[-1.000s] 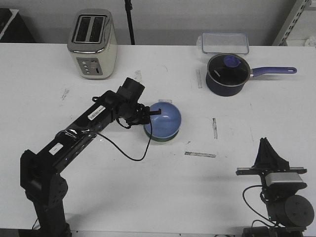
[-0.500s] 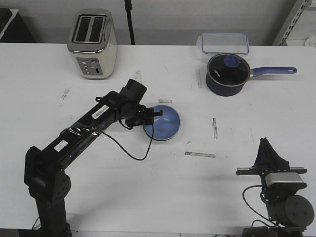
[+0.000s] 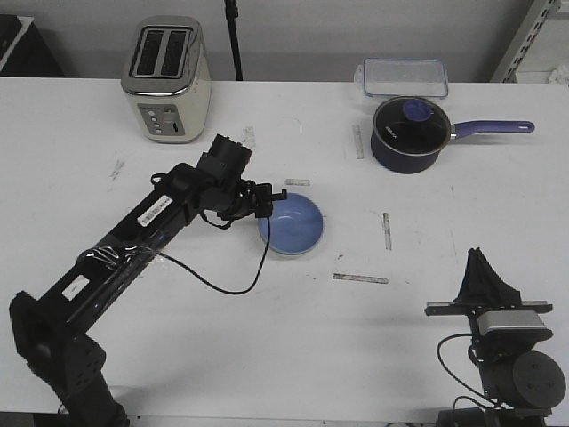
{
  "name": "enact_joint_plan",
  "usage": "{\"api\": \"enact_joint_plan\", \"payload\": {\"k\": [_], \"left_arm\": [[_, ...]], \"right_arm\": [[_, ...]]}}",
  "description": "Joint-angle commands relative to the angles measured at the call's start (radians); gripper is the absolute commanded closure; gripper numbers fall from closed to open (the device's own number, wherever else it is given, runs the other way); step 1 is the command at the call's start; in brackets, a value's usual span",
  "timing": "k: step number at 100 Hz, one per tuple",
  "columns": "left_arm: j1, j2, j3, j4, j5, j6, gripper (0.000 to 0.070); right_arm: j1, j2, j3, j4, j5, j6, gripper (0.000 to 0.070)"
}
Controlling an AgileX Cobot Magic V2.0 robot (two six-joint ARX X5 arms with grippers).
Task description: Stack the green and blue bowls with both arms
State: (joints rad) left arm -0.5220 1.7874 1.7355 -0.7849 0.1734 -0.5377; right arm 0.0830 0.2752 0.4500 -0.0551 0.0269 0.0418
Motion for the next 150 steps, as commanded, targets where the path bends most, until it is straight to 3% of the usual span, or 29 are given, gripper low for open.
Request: {"api": "enact_joint_plan", "payload": {"k": [1, 14, 30, 40, 47, 66, 88, 100, 126, 150], "left_arm": [[-0.008, -0.002, 0.025, -0.003, 0.000, 0.002, 0.0490], [-0.006, -0.040, 0.024, -0.001, -0.035, 0.014, 0.0496], [-0.004, -0.111, -0.006, 0.018, -0.190, 0.065, 0.0514], [0.008, -0.187, -0.082, 0.079, -0.238, 0.112, 0.0636], [0.019, -0.252, -0.159, 0.147, -0.238, 0.142, 0.0700], [0.072, -0.454, -0.404, 0.357, -0.238, 0.171, 0.0700], [0.158, -0.695, -0.729, 0.676, -0.237, 0.453, 0.0700], [0.211, -0.804, -0.874, 0.793, -0.231, 0.553, 0.0699], [0.338, -1.031, -1.085, 0.859, -0.149, 0.579, 0.0699], [0.414, -1.218, -1.212, 0.862, -0.147, 0.574, 0.0699]], "right_arm": [[0.001, 0.000, 0.002, 0.010, 0.000, 0.010, 0.0686], [0.001, 0.000, 0.002, 0.010, 0.000, 0.010, 0.0686], [0.001, 0.000, 0.002, 0.010, 0.000, 0.010, 0.0686], [0.001, 0.000, 0.002, 0.010, 0.000, 0.010, 0.0686], [0.001, 0.000, 0.002, 0.010, 0.000, 0.010, 0.0686], [0.001, 0.000, 0.002, 0.010, 0.000, 0.010, 0.0686], [0.001, 0.000, 0.002, 0.010, 0.000, 0.010, 0.0686], [0.001, 0.000, 0.002, 0.010, 0.000, 0.010, 0.0686], [0.001, 0.000, 0.002, 0.010, 0.000, 0.010, 0.0686], [0.001, 0.000, 0.002, 0.010, 0.000, 0.010, 0.0686]]}}
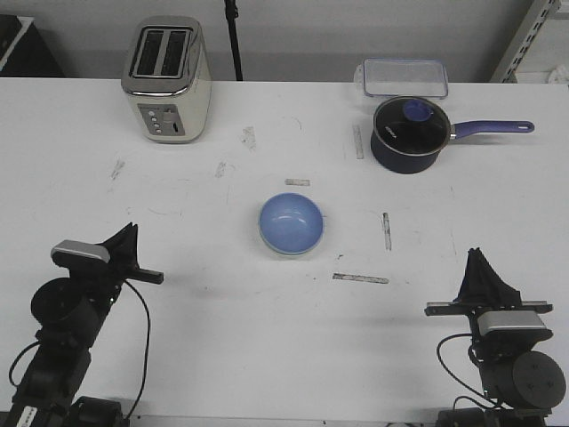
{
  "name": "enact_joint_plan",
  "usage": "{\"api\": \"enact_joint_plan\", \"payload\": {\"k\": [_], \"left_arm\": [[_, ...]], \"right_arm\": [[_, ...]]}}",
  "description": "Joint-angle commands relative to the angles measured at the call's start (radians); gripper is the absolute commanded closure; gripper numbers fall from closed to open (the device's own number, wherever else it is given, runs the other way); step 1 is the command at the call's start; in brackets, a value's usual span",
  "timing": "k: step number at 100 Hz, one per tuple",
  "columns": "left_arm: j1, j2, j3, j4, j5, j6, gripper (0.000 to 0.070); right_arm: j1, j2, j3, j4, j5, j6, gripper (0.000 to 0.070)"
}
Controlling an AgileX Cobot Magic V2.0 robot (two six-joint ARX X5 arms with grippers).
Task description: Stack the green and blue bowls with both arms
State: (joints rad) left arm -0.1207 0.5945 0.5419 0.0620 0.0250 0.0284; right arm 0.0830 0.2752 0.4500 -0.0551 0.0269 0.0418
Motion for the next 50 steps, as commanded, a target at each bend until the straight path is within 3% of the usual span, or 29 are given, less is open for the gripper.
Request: {"api": "enact_joint_plan", "payload": {"k": [1, 50], "left_arm": [[0.016, -0.031, -0.023, 0.015, 0.002, 0.008, 0.0699], [0.093, -0.186, -0.131, -0.016, 0.001, -0.030, 0.0699]], "right_arm": [[0.001, 0.000, 0.002, 0.010, 0.000, 0.010, 0.0686], [0.001, 0.000, 0.002, 0.010, 0.000, 0.010, 0.0686]]}}
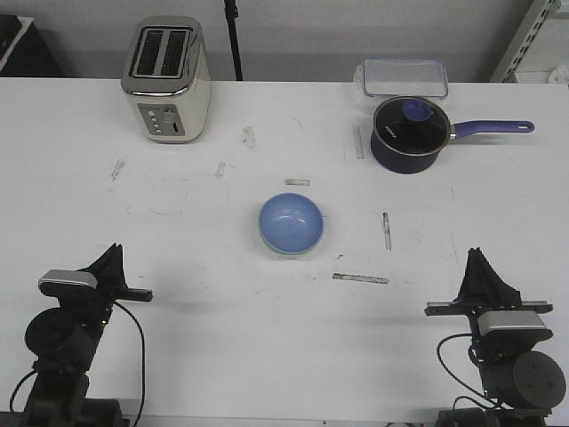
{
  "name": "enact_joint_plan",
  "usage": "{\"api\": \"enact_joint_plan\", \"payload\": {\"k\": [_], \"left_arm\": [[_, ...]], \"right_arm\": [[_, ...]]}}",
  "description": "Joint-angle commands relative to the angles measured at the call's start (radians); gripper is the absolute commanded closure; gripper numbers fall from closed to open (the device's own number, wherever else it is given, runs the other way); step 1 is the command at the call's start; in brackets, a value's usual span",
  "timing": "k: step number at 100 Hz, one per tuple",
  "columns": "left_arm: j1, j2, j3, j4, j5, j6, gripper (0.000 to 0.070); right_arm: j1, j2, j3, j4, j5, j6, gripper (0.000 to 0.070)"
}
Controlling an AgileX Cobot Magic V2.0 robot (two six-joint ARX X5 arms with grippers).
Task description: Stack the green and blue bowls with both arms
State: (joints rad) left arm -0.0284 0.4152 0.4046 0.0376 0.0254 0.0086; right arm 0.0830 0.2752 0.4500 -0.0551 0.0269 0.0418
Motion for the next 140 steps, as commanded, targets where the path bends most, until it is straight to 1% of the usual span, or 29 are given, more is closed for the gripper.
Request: {"api": "enact_joint_plan", "payload": {"k": [1, 54, 60, 72, 81, 98, 125, 132, 140], "left_arm": [[0.001, -0.008, 0.006, 0.009, 0.000, -0.010, 0.0699], [0.001, -0.064, -0.005, 0.014, -0.004, -0.009, 0.0699], [0.002, -0.092, -0.032, 0.038, -0.007, -0.009, 0.0699], [0.002, -0.169, -0.133, 0.147, -0.011, -0.010, 0.0699], [0.002, -0.220, -0.204, 0.203, -0.011, -0.009, 0.0699], [0.002, -0.312, -0.291, 0.192, -0.010, -0.009, 0.0699], [0.002, -0.414, -0.369, 0.192, -0.010, -0.009, 0.0699], [0.002, -0.412, -0.394, 0.214, -0.010, -0.009, 0.0698], [0.002, -0.412, -0.393, 0.190, -0.007, -0.010, 0.0698]], "right_arm": [[0.001, 0.000, 0.002, 0.010, 0.000, 0.010, 0.0686], [0.001, 0.000, 0.002, 0.010, 0.000, 0.010, 0.0686], [0.001, 0.000, 0.002, 0.010, 0.000, 0.010, 0.0686], [0.001, 0.000, 0.002, 0.010, 0.000, 0.010, 0.0686], [0.001, 0.000, 0.002, 0.010, 0.000, 0.010, 0.0686], [0.001, 0.000, 0.002, 0.010, 0.000, 0.010, 0.0686], [0.001, 0.000, 0.002, 0.010, 0.000, 0.010, 0.0686], [0.001, 0.000, 0.002, 0.010, 0.000, 0.010, 0.0686], [0.001, 0.000, 0.002, 0.010, 0.000, 0.010, 0.0686]]}}
